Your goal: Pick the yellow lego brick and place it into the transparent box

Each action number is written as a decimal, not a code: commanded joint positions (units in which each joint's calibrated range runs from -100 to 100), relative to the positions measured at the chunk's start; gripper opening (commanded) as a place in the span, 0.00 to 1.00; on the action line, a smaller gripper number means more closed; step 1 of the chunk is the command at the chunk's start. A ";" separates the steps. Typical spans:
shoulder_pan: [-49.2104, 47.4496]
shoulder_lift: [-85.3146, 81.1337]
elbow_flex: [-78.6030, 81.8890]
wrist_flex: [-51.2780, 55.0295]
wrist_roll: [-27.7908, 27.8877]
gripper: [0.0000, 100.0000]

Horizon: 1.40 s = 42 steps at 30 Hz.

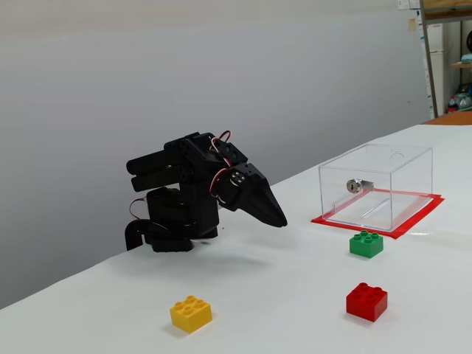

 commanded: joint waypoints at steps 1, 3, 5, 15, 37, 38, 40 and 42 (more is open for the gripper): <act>0.10 -0.25 -4.58 0.18 -0.11 0.02; 0.25 -0.17 -8.38 0.18 -0.11 0.02; 0.40 -0.17 -11.45 0.27 -0.11 0.02; 1.43 14.51 -26.28 0.36 -3.19 0.08; 36.63 53.29 -66.24 12.19 -2.82 0.17; 38.03 54.39 -66.24 12.46 -2.87 0.17; 40.47 56.52 -66.24 12.46 -3.24 0.17; 42.39 58.64 -66.24 12.28 -3.24 0.18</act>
